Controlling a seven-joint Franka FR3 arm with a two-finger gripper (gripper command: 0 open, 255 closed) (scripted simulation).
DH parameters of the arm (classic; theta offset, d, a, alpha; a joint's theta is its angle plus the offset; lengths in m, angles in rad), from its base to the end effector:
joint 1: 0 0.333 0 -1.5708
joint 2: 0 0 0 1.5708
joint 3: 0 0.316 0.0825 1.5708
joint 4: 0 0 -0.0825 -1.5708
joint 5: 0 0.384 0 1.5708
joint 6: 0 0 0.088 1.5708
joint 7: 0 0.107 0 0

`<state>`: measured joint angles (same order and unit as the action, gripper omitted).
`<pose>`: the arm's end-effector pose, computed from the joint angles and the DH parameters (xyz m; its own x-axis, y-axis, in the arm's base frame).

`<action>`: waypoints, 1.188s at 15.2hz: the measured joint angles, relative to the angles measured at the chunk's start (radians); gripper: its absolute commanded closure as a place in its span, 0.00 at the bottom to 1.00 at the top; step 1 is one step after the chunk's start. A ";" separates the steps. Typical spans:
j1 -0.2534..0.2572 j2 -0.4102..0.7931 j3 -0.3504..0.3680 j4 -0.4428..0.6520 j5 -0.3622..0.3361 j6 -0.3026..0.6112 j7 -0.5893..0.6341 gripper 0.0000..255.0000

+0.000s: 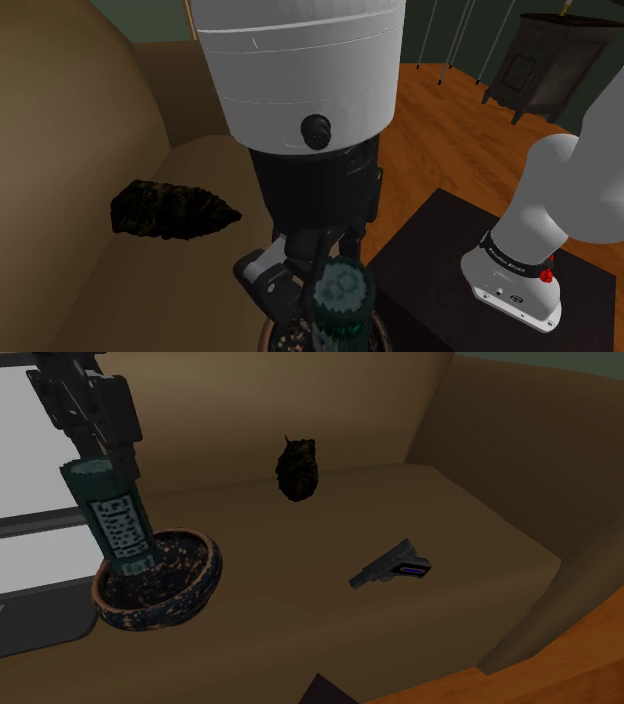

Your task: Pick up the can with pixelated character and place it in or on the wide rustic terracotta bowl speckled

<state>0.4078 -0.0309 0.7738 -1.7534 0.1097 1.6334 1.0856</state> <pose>0.1922 0.5102 0.5560 0.9894 0.0789 -0.1223 0.0851 -0.9953 0.0463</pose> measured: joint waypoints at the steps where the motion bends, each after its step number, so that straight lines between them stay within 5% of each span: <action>1: 0.001 0.000 0.001 -0.014 0.000 0.014 0.000 1.00; 9: 0.000 -0.004 0.000 -0.048 0.003 0.045 -0.006 1.00; 10: 0.000 -0.004 0.000 -0.048 0.003 0.045 -0.006 0.00; 18: -0.001 0.010 0.000 0.007 -0.007 0.003 0.001 0.00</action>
<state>0.4073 -0.0208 0.7739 -1.7467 0.1025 1.6360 1.0866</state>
